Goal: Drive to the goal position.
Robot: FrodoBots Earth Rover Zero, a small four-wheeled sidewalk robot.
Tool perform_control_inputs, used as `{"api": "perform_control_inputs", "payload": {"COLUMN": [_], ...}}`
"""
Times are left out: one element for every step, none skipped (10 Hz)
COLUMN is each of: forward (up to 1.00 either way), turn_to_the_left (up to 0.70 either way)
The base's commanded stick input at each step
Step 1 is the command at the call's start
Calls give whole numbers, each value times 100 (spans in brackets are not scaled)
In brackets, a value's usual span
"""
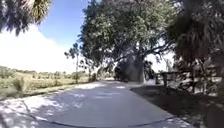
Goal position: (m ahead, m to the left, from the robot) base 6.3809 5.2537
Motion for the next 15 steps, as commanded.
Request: {"api": "perform_control_inputs", "payload": {"forward": [70,70,70,70,70,70,70,70,70,70,70,70,70,70,70], "turn_to_the_left": [0,0,0,0,0,0,0,0,0,0,0,5,12,0,0]}}
